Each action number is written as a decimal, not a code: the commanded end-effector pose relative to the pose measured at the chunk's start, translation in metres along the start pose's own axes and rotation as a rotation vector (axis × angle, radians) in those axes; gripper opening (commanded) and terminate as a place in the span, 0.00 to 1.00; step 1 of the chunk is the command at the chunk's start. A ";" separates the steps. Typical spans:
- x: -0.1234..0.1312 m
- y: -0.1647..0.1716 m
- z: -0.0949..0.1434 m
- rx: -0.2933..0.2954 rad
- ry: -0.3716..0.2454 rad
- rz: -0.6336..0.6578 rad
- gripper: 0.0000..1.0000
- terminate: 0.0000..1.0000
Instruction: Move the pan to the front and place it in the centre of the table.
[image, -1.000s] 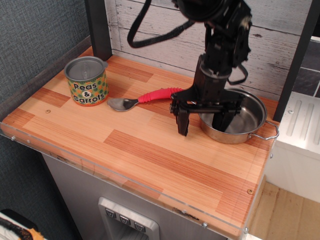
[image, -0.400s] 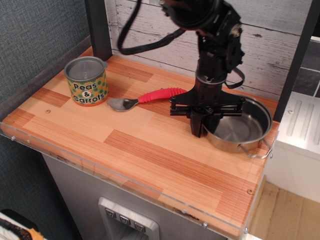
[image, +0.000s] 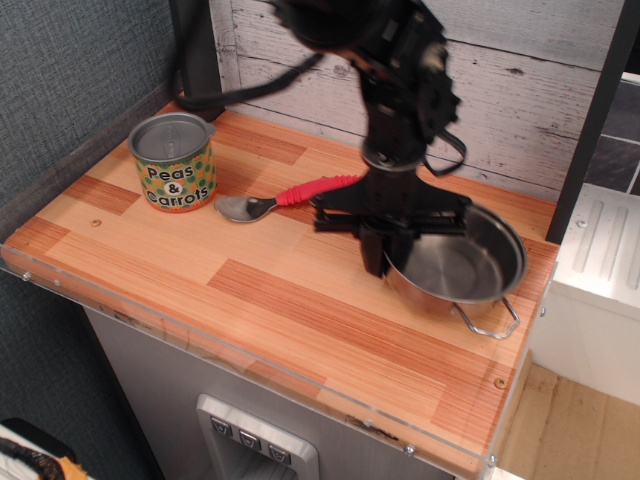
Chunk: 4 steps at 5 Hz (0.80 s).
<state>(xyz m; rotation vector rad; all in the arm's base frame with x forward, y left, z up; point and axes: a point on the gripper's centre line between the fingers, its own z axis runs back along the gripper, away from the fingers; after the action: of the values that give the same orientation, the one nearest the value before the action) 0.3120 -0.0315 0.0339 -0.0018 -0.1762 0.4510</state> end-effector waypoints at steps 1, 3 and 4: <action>-0.004 0.038 0.030 0.039 0.026 0.083 0.00 0.00; -0.024 0.090 0.034 0.075 0.093 0.103 0.00 0.00; -0.030 0.114 0.029 0.129 0.078 0.145 0.00 0.00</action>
<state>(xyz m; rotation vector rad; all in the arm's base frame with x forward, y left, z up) 0.2216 0.0526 0.0413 0.0996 -0.0279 0.6007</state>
